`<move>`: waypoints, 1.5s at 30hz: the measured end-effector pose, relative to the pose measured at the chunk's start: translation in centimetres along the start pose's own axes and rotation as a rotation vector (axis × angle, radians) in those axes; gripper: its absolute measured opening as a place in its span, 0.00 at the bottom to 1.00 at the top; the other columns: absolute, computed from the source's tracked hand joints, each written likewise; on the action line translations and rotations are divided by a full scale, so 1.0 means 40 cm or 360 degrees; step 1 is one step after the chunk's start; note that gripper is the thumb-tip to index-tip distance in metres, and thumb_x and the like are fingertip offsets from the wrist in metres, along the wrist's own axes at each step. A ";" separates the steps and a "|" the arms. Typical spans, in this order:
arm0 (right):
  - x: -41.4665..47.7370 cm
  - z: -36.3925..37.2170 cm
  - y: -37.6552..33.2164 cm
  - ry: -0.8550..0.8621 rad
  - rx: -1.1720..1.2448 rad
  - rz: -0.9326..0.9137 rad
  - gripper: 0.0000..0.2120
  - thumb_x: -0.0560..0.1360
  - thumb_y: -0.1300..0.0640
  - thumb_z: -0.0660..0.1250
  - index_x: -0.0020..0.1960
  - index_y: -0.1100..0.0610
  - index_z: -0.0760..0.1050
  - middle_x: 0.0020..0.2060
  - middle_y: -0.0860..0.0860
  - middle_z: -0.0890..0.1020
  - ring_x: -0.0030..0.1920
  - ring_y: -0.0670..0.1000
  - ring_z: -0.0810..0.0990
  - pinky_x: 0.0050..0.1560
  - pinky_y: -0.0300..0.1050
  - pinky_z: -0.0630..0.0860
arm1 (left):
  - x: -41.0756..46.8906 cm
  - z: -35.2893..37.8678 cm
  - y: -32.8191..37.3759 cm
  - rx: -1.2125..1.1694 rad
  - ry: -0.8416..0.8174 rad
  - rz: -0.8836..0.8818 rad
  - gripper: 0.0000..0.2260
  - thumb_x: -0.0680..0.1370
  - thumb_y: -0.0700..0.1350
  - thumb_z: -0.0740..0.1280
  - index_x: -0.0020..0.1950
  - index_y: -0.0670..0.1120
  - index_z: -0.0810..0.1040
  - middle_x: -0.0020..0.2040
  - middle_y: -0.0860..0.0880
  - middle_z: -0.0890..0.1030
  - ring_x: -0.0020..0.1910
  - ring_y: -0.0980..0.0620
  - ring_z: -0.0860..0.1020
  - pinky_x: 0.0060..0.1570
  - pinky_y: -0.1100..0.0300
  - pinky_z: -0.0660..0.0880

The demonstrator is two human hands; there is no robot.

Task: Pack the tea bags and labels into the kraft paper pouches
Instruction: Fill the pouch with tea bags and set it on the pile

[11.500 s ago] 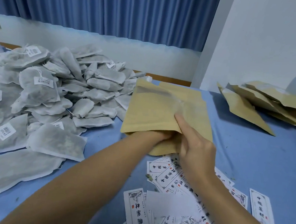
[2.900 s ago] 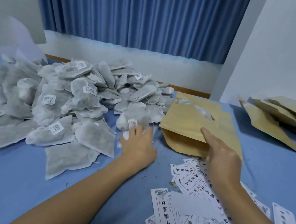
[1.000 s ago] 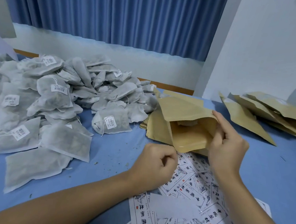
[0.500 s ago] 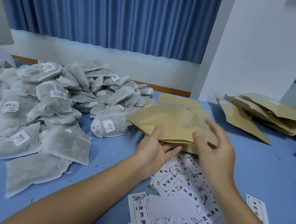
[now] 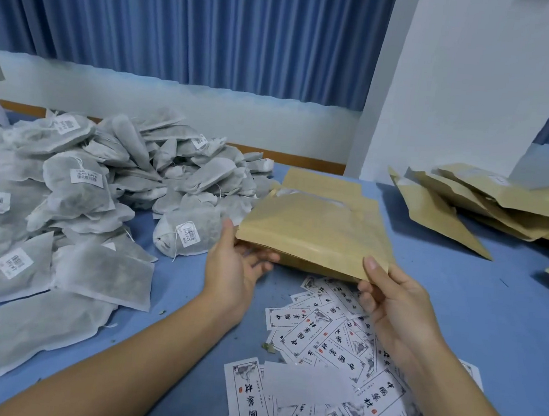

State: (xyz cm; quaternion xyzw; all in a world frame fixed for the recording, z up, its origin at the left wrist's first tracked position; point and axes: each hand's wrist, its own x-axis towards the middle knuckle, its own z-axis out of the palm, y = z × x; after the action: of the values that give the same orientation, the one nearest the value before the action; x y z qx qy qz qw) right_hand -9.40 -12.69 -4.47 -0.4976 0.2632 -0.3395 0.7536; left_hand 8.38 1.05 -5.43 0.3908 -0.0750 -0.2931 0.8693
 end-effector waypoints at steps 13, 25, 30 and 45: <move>-0.040 0.053 -0.006 -0.0540 -0.0130 -0.0286 0.09 0.73 0.62 0.70 0.51 0.66 0.81 0.37 0.62 0.82 0.35 0.53 0.82 0.36 0.39 0.79 | -0.099 0.024 -0.053 0.0589 -0.0638 -0.0142 0.14 0.72 0.52 0.77 0.48 0.42 0.84 0.36 0.47 0.77 0.34 0.51 0.72 0.34 0.58 0.64; -0.074 0.109 0.066 0.0005 -0.0003 -0.0360 0.07 0.75 0.55 0.73 0.43 0.59 0.81 0.32 0.56 0.80 0.29 0.50 0.73 0.28 0.40 0.69 | -0.108 0.063 -0.083 0.0452 -0.0347 -0.0012 0.08 0.73 0.44 0.77 0.45 0.41 0.82 0.37 0.43 0.77 0.35 0.47 0.70 0.33 0.55 0.65; -0.083 0.122 0.065 0.0031 0.0047 -0.0370 0.07 0.77 0.60 0.71 0.40 0.57 0.81 0.29 0.56 0.78 0.29 0.50 0.73 0.32 0.39 0.74 | -0.121 0.075 -0.087 0.0374 -0.0405 -0.0071 0.11 0.73 0.41 0.77 0.45 0.34 0.79 0.36 0.41 0.75 0.38 0.43 0.71 0.43 0.46 0.64; -0.085 0.130 0.073 0.0082 0.0202 -0.0302 0.04 0.74 0.61 0.73 0.41 0.60 0.81 0.28 0.54 0.76 0.30 0.49 0.74 0.33 0.40 0.74 | -0.119 0.071 -0.100 0.0309 -0.0336 -0.0138 0.08 0.73 0.44 0.77 0.38 0.43 0.81 0.33 0.43 0.77 0.35 0.46 0.74 0.33 0.56 0.66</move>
State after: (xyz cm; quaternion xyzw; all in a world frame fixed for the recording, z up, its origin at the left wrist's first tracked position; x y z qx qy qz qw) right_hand -6.99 -6.28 -5.07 -0.4626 0.2121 -0.4379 0.7411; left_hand 1.68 -0.13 -5.92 0.4430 -0.1769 -0.3612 0.8012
